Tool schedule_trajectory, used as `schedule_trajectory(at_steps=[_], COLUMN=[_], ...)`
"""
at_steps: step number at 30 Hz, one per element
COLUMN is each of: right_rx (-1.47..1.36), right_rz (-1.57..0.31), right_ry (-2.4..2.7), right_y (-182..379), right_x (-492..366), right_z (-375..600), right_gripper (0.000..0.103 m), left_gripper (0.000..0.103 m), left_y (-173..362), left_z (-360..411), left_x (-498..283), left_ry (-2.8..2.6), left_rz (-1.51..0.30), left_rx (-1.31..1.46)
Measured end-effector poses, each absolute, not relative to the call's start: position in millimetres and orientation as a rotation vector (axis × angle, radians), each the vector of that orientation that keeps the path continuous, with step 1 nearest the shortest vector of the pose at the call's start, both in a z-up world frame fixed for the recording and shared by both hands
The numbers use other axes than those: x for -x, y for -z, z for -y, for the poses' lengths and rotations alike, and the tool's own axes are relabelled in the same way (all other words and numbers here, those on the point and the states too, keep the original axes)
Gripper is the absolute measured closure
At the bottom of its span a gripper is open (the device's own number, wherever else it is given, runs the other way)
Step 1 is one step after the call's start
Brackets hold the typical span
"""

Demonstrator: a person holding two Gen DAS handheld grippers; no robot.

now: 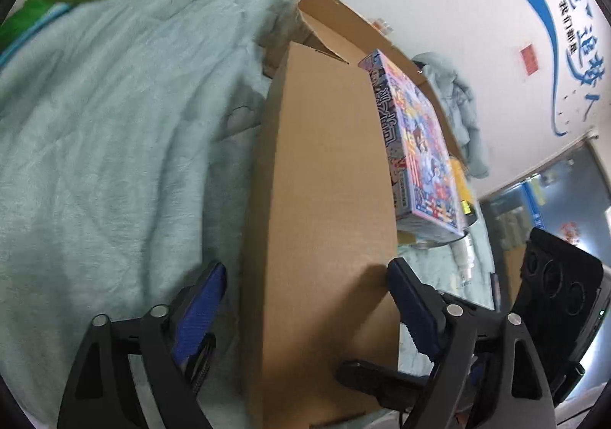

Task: Organize rigid objects
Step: 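Grasp the cardboard panel between both tools and lift it upright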

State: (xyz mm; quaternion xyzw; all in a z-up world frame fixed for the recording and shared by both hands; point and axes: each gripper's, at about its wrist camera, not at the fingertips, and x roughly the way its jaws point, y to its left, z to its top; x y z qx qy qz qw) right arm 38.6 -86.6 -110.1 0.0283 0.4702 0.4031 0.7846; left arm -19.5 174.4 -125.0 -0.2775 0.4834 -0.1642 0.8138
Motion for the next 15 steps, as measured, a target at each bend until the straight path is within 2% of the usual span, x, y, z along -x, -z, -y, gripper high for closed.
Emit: schedule_trajectory(at_steps=[2,6,15], right_rx=[-0.073,-0.078,-0.047], right_rz=[-1.023,-1.03,-0.891], right_ry=[-0.87,-0.85,-0.894], right_y=[112.4,114.6,81.9], right_x=[-42.6,-43.4,-23.3], right_z=[85.7,79.4,77.5], right_gripper=[0.035,0.027,0.027], left_gripper=[0.021,0.021,0.021], left_y=[126.9,113.8,62.4], left_z=[-171.4,-151.1,-146.6], left_x=[18.2,26.1,51.8], left_ry=[0.375,0.341,0.256], left_rz=[-1.039,-1.026,-0.921], left_rx=[0.618,0.474,0.386])
